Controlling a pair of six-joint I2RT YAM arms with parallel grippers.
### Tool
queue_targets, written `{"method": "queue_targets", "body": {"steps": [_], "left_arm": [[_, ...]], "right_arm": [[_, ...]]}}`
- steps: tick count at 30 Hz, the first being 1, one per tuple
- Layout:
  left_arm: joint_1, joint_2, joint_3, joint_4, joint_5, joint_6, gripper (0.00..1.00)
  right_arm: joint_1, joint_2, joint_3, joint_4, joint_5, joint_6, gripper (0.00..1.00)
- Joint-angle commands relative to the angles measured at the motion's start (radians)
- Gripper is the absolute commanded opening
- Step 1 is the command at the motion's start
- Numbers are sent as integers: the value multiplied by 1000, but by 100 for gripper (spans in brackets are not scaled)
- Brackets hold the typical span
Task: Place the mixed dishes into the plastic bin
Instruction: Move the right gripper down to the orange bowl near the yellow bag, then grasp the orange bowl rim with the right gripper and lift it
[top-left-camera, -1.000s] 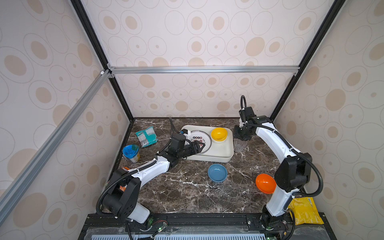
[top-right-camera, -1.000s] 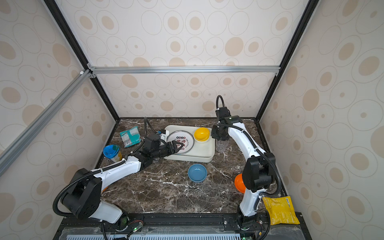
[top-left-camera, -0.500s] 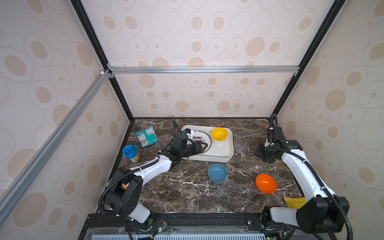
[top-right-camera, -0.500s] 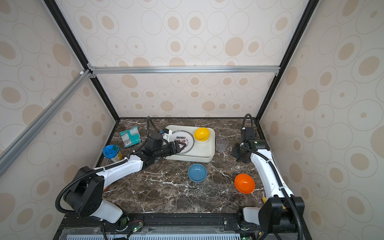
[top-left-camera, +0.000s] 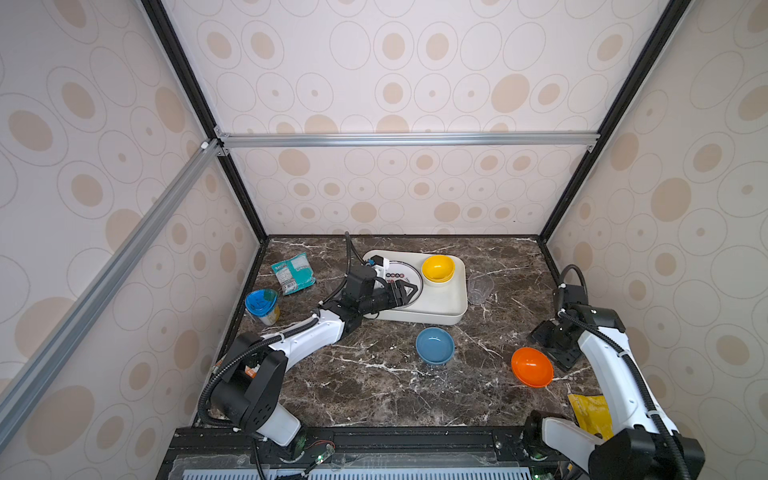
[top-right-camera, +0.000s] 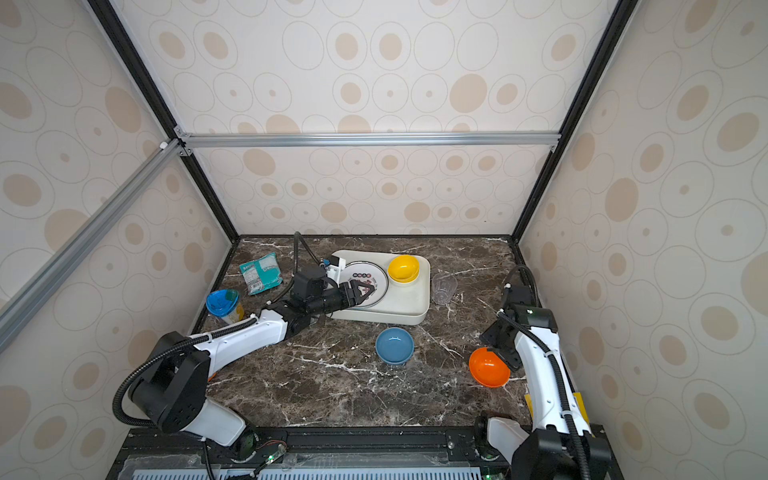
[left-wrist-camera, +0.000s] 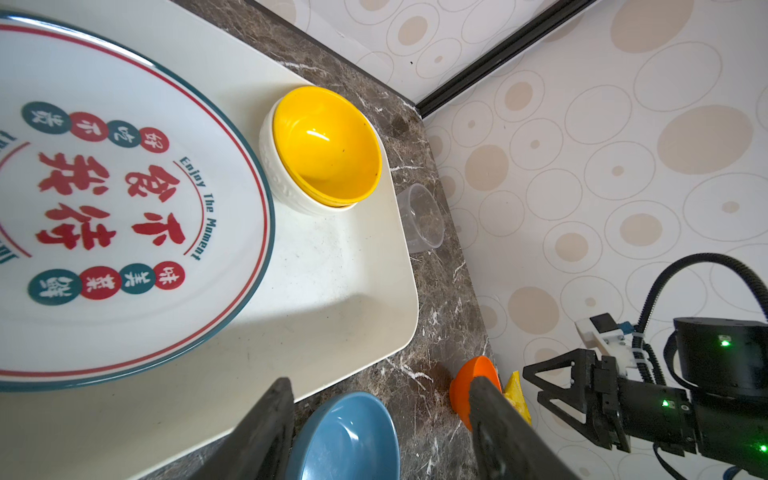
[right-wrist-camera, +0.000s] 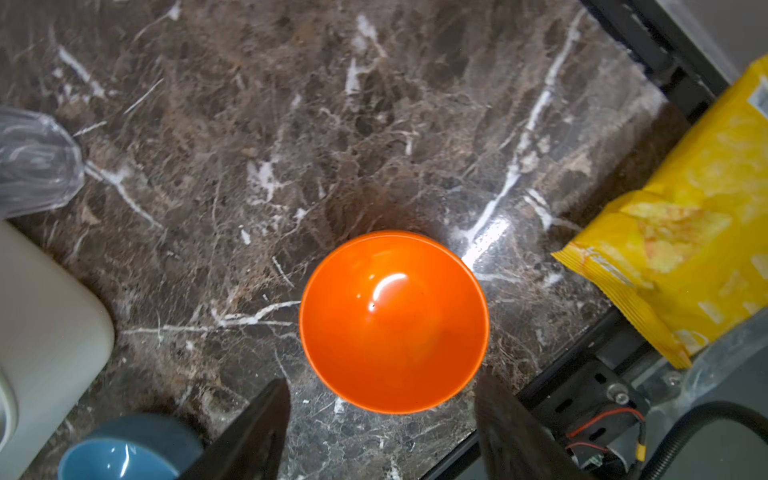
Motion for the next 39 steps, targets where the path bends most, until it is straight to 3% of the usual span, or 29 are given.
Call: {"method": "queue_targets", "body": {"steps": [1, 7, 14, 22, 39], "left_arm": [[-6, 9, 1, 52, 44, -2, 67], [-5, 33, 40, 1, 71, 11, 67], [-7, 72, 138, -107, 70, 19, 66], [-24, 76, 170, -150, 31, 15, 66], [-26, 75, 174, -176, 25, 21, 65]], "right_arm": [[-18, -1, -22, -61, 70, 90, 73], [-39, 18, -47, -88, 104, 145, 75], [-89, -53, -149, -11, 53, 161, 74], [-119, -23, -236, 97, -36, 161, 69], [-121, 48, -312, 233, -103, 157, 35]]}}
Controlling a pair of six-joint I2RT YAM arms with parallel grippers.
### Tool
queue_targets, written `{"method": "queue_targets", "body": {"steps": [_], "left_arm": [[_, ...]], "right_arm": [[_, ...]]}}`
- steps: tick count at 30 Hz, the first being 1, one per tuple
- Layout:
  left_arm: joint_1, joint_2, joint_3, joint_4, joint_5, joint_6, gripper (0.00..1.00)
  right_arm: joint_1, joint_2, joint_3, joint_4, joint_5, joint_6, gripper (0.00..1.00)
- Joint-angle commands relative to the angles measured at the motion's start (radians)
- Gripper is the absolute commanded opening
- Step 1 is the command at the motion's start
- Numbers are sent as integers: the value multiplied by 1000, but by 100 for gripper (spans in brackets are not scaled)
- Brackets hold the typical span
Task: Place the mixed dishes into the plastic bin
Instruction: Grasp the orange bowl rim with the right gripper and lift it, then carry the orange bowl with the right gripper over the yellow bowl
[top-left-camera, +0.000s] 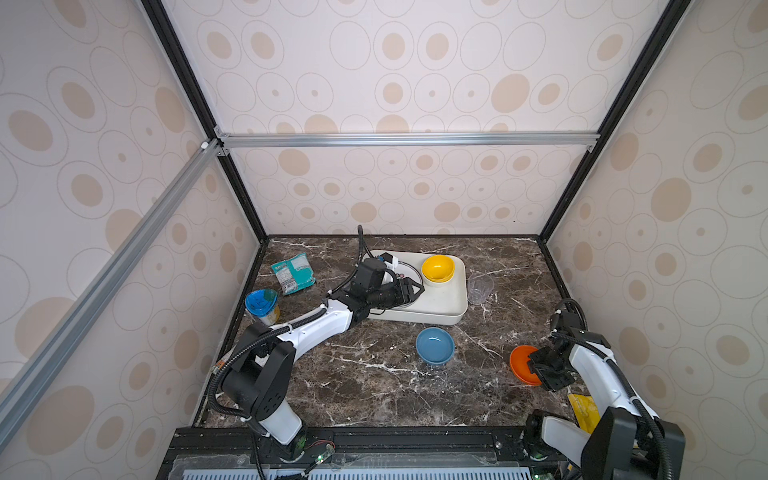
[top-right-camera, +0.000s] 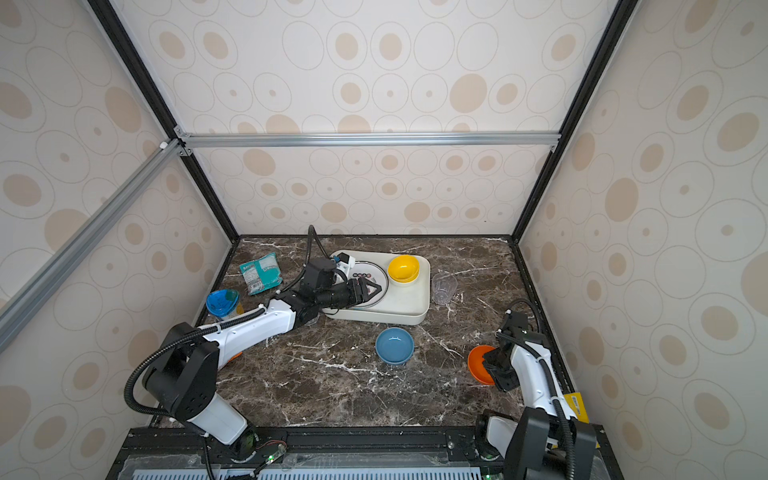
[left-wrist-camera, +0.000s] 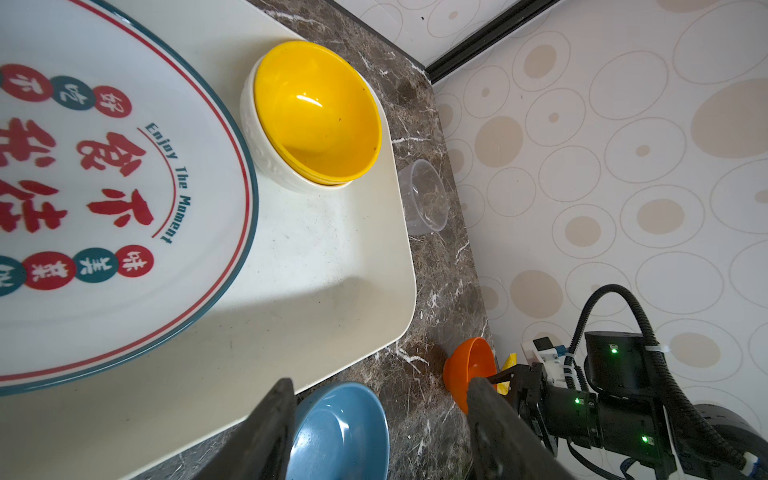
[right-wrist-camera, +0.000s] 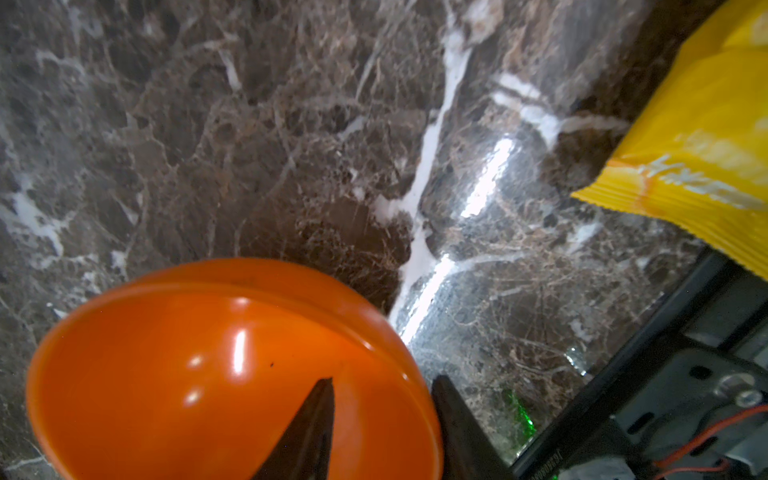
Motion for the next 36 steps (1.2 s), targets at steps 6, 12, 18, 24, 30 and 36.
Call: {"method": "queue_targets", "body": {"steps": [6, 12, 18, 24, 30, 36], "left_arm": [[-5, -20, 1, 11, -7, 9, 65], [-5, -29, -26, 32, -34, 5, 65], [-4, -37, -44, 52, -36, 1, 65], [-4, -41, -58, 72, -38, -2, 65], [-4, -47, -68, 87, -42, 2, 65], [-5, -52, -87, 108, -39, -6, 65]], "right_arm": [[-4, 46, -14, 47, -41, -21, 9], [-3, 63, 1, 50, -36, -50, 2], [-2, 63, 20, 44, -24, -86, 0], [3, 28, 55, 39, -33, -124, 0], [28, 32, 97, 39, -54, -150, 0], [58, 25, 128, 52, -68, -162, 0]]}}
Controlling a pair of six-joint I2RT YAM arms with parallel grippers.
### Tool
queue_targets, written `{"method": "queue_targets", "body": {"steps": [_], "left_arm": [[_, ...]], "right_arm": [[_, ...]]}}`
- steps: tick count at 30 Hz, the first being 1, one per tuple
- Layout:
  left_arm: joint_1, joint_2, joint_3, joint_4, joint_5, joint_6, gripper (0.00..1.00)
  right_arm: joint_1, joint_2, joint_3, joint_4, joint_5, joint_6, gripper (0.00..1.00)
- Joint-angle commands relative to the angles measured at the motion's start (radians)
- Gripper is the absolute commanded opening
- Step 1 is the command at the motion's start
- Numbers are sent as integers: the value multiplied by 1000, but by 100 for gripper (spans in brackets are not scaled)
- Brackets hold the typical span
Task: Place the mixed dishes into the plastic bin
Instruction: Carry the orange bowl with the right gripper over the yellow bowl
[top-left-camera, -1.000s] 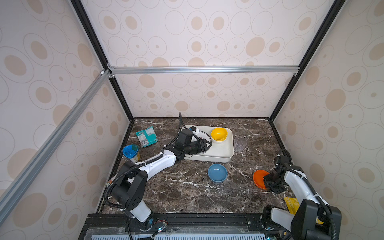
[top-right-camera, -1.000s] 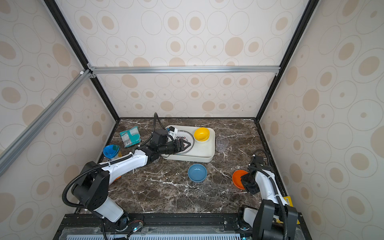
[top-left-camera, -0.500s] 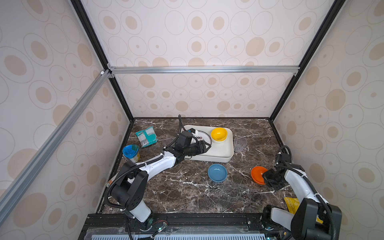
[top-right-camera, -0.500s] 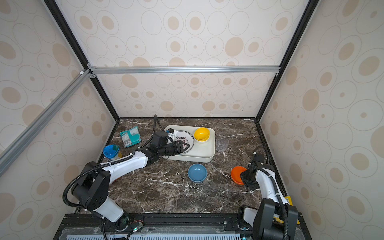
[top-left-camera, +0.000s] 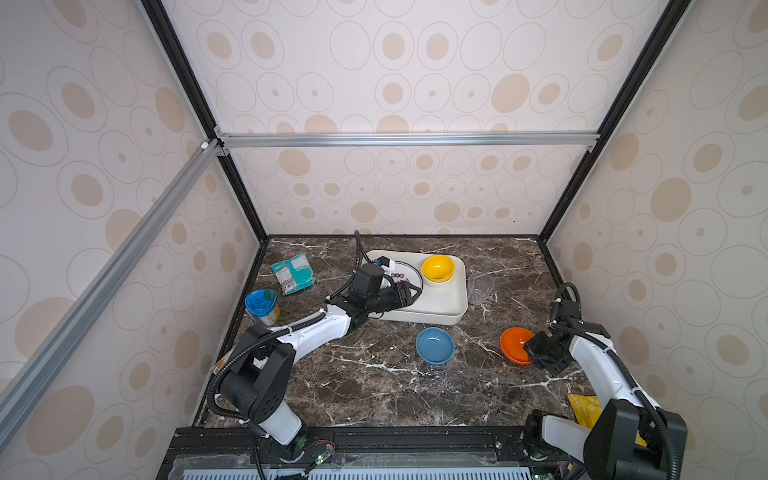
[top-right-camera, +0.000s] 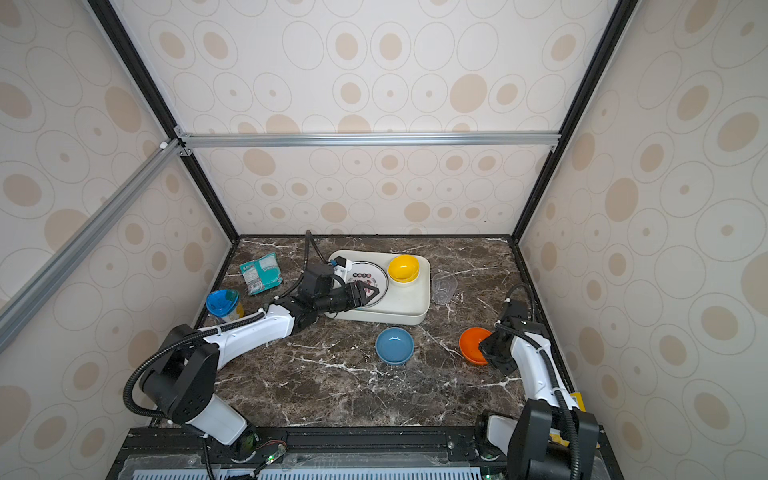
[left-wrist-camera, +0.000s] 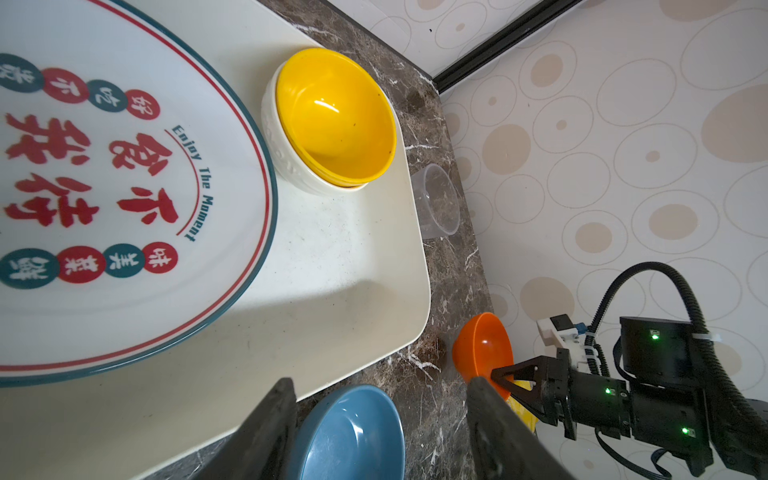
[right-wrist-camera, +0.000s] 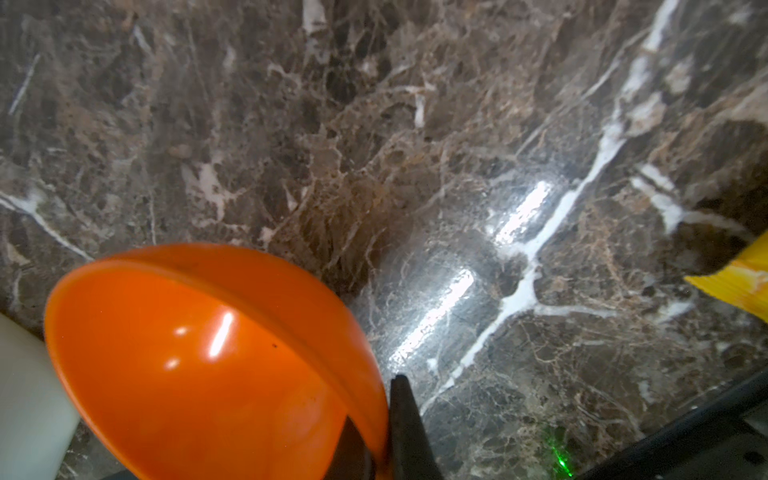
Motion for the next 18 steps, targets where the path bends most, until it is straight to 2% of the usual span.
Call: {"method": "queue_targets", "body": {"steps": [1, 6, 18], "left_arm": [[-5, -35, -9, 31, -3, -6, 65], [-3, -41, -8, 37, -6, -4, 65], [4, -59, 12, 8, -37, 0, 66]], "right_arm": [[17, -16, 40, -15, -7, -10, 0], [63, 2, 121, -21, -45, -19, 0], [234, 185, 429, -45, -77, -32, 0]]}}
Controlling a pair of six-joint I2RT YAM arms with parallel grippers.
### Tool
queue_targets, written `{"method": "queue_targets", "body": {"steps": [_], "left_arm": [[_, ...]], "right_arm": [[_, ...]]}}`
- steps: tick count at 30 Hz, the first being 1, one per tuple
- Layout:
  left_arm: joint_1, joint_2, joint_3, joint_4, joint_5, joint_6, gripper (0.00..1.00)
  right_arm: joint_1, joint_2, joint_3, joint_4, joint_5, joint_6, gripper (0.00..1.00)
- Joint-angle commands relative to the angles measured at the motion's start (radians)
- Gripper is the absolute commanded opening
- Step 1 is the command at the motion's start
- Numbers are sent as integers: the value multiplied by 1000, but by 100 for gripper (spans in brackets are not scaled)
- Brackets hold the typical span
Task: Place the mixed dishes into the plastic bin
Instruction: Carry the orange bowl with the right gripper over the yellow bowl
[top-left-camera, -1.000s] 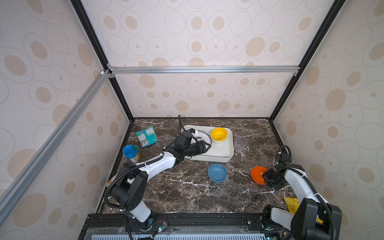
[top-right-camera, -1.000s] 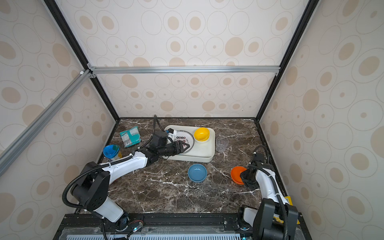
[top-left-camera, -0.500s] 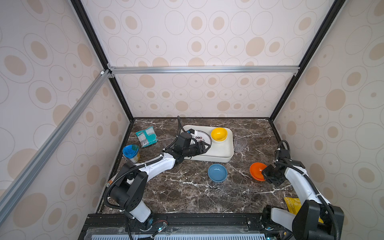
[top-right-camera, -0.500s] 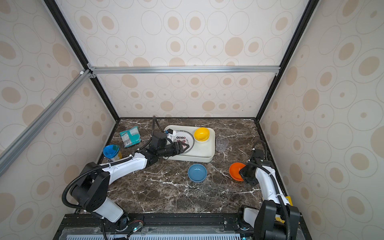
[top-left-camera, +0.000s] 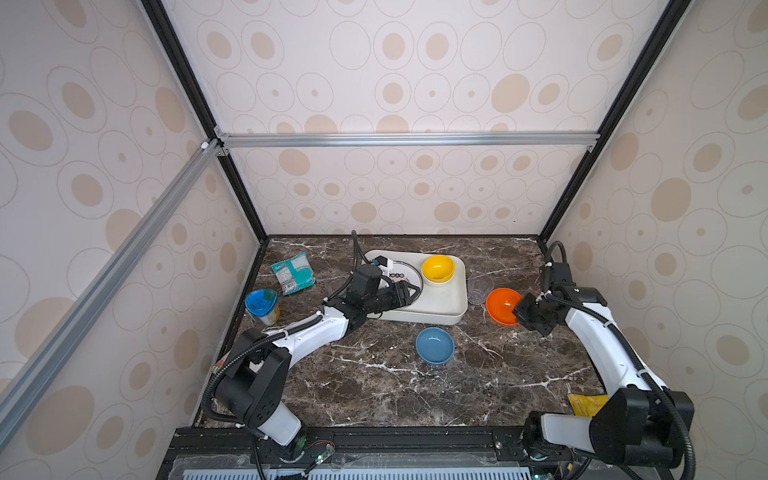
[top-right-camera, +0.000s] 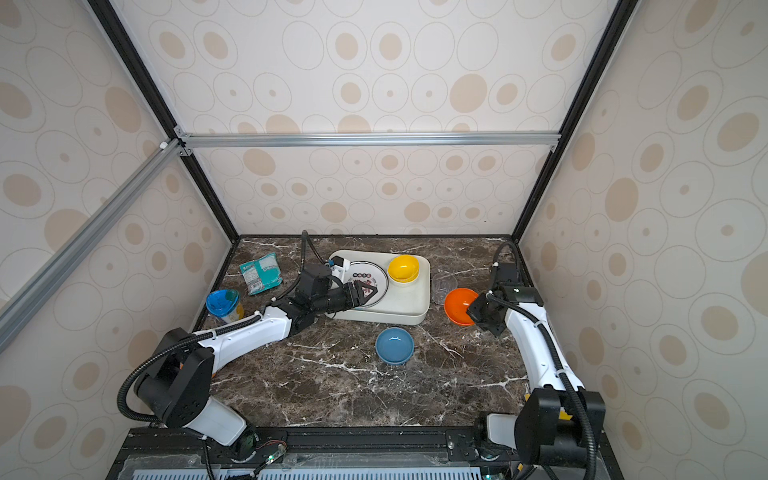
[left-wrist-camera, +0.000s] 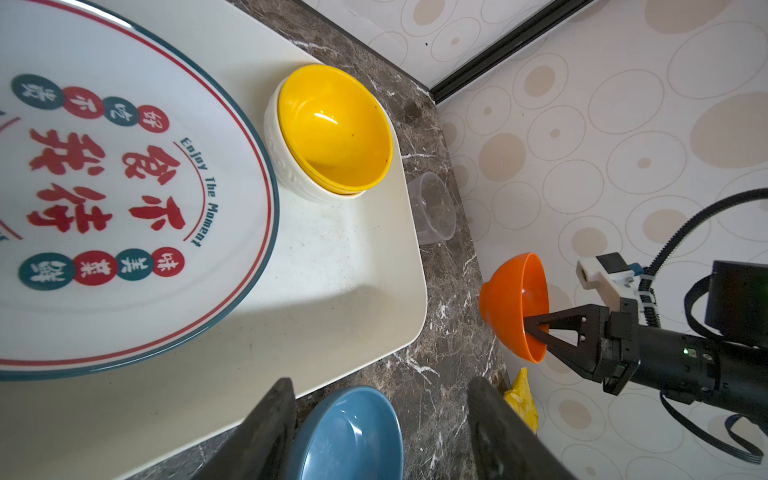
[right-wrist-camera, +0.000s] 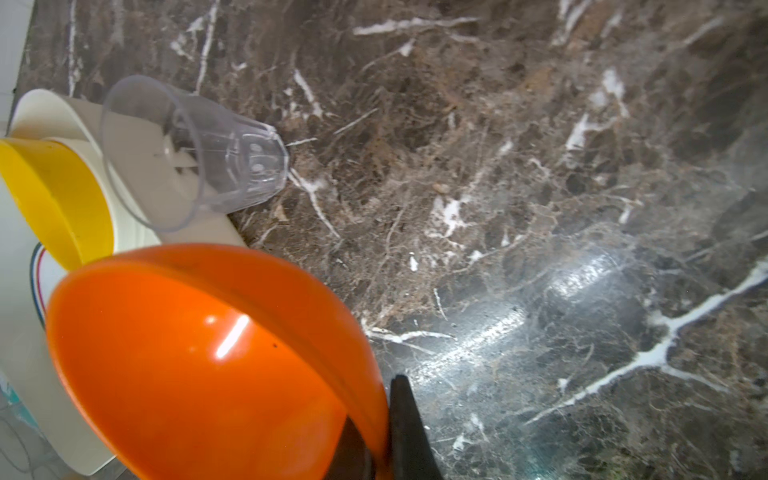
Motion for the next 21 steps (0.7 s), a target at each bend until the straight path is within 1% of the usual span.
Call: {"method": "queue_targets", "body": {"steps": [1, 4, 11, 21], "left_arm": [[6, -27, 29, -6, -20, 2, 67], [12, -37, 39, -31, -47, 13, 68], [26, -61, 25, -35, -54, 14, 67], [40, -114, -31, -30, -73, 1, 67]], "right_arm": [[51, 54, 87, -16, -13, -2, 0], [94, 130, 181, -12, -16, -4, 0], [181, 327, 442, -15, -11, -11, 0], [245, 603, 772, -50, -25, -5, 0]]}}
